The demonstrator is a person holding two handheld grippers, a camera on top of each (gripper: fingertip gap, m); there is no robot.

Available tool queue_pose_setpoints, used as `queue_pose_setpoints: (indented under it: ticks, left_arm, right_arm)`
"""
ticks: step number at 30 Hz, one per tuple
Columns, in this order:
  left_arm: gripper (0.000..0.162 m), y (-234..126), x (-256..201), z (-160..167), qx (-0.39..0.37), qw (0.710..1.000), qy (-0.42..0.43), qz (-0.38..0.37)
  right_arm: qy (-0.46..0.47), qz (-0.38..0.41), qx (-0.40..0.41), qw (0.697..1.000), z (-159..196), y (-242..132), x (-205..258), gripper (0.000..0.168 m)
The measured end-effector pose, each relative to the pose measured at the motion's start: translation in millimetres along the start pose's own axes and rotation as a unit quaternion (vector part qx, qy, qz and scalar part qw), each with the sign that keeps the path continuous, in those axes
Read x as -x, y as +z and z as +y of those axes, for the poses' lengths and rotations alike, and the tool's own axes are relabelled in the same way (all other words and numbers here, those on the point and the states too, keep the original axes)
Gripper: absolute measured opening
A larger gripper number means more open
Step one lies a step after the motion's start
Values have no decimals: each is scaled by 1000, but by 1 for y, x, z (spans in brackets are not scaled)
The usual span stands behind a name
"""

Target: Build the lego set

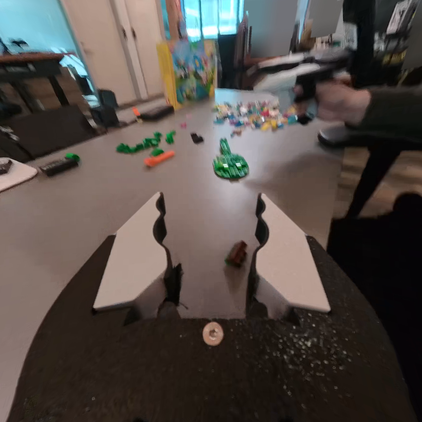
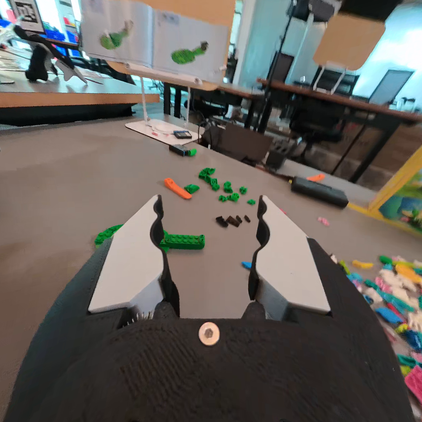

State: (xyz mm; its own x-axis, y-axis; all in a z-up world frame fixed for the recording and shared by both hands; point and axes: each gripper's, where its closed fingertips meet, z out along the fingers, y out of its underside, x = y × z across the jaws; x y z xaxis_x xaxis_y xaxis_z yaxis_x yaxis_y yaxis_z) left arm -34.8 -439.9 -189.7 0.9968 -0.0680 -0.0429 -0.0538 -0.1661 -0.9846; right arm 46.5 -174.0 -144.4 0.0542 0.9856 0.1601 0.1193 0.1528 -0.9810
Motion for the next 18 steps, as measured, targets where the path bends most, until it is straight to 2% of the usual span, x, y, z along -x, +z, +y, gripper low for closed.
queue_pose_setpoints:
  ticks: [3,9,14,18]
  left_arm:
    - [67,-4,-20,21,70,997,-6,44]
    - [54,-11,-31,48,175,983,11,57]
    - [38,-11,-29,60,210,976,40,43]
    - [32,-6,-26,72,235,971,46,28]
  right_arm:
    - [-36,-14,-46,998,-4,0,10,77]
    - [-98,-18,-91,991,-14,-6,23,71]
    - [-71,-28,-81,994,-6,-7,20,67]
    - [-43,-39,-87,994,-7,-7,19,65]
